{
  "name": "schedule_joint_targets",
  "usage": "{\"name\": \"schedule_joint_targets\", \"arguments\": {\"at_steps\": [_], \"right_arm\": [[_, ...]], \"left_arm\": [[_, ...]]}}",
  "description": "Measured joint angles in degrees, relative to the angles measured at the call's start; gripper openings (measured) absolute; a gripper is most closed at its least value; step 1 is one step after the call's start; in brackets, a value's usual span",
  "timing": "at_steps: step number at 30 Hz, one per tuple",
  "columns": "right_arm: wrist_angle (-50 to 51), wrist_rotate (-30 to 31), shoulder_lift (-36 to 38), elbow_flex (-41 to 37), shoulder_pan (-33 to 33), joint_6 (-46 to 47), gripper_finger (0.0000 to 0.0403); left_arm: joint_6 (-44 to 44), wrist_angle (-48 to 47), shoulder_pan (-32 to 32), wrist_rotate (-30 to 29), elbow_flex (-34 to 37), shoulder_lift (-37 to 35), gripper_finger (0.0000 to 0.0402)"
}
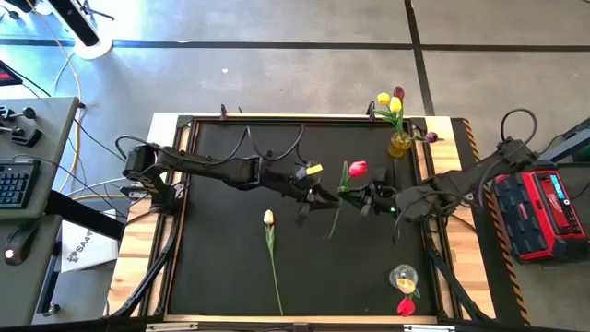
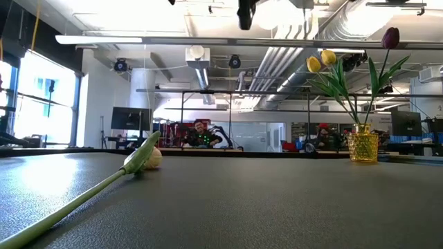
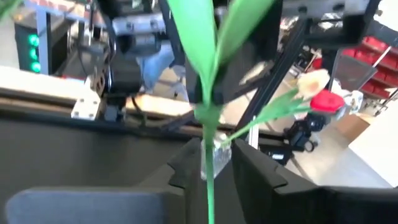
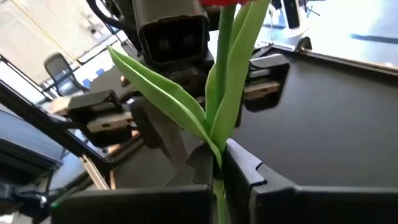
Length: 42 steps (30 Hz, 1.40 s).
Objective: Sort flowers into vase by color
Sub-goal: Put the red flower into the transparent vase
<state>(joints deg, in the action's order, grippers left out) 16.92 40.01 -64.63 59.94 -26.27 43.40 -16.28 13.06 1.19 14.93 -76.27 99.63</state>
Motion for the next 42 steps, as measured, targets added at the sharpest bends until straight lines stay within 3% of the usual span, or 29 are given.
{"name": "schedule_joint_targets", "arguments": {"at_steps": [5,17,22,27,33,42], "right_arm": [[7.8,-0.4,3.08,0.0,-1.32,4.15,0.0002],[28.5,-3.74,13.72,0.0,-5.61,13.22,0.0],[34.18,-7.25,17.64,0.0,-7.18,14.17,0.0],[39.1,-18.1,18.95,-0.01,-10.97,9.26,0.0],[37.4,-19.42,21.93,-0.02,-14.47,9.24,0.0],[35.55,-18.55,22.31,0.0,-21.37,10.55,0.0]], "left_arm": [[-0.92,-3.97,-0.02,0.03,0.0,-0.31,0.0103],[0.18,-8.77,0.33,-1.71,0.04,-3.22,0.0106],[0.03,-13.34,0.37,-6.92,0.02,-5.83,0.0103],[2.21,-21.67,2.13,-15.4,0.04,-10.73,0.0095],[3.43,-24.86,4.46,-22.09,-0.02,-14.77,0.0094],[-0.29,-25.85,5.67,-23.81,-0.02,-14.93,0.0094]]}}
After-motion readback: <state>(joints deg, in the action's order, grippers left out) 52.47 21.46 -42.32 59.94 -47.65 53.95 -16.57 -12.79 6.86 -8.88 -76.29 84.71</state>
